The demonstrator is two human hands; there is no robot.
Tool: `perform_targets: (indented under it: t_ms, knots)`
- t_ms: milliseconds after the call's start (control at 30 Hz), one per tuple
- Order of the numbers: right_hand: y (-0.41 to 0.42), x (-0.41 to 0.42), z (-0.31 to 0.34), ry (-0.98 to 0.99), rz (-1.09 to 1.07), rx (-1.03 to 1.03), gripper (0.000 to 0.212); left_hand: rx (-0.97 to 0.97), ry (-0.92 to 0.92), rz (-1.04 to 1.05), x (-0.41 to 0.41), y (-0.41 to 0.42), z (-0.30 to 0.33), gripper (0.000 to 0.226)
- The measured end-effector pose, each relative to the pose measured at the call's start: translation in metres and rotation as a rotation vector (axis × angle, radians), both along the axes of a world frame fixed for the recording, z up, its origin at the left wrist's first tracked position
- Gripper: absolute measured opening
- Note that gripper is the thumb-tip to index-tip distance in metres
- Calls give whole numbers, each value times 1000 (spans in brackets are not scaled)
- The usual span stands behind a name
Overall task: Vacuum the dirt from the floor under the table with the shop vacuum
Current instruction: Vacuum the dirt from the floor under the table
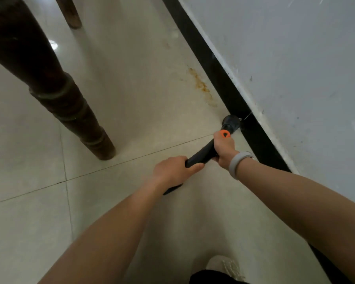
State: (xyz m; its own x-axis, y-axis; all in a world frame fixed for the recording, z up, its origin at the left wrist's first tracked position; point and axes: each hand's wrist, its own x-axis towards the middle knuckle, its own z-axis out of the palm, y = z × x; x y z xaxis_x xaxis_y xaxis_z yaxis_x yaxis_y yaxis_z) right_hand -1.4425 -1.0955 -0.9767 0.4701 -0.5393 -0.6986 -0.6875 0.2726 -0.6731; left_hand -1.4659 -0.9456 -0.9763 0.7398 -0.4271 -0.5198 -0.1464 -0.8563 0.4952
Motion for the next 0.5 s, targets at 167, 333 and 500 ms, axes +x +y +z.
perform_targets:
  t_ms: [167, 333, 500]
  knots:
    - [33, 3, 5, -21, 141, 115, 43, 14, 69, 4, 4, 33, -2, 47]
    - [95, -21, -6, 36, 217, 253, 45, 30, 296, 12, -13, 86, -4, 47]
    - [126, -43, -14, 102, 305, 313, 45, -109, 408, 134, -50, 114, -7, 40]
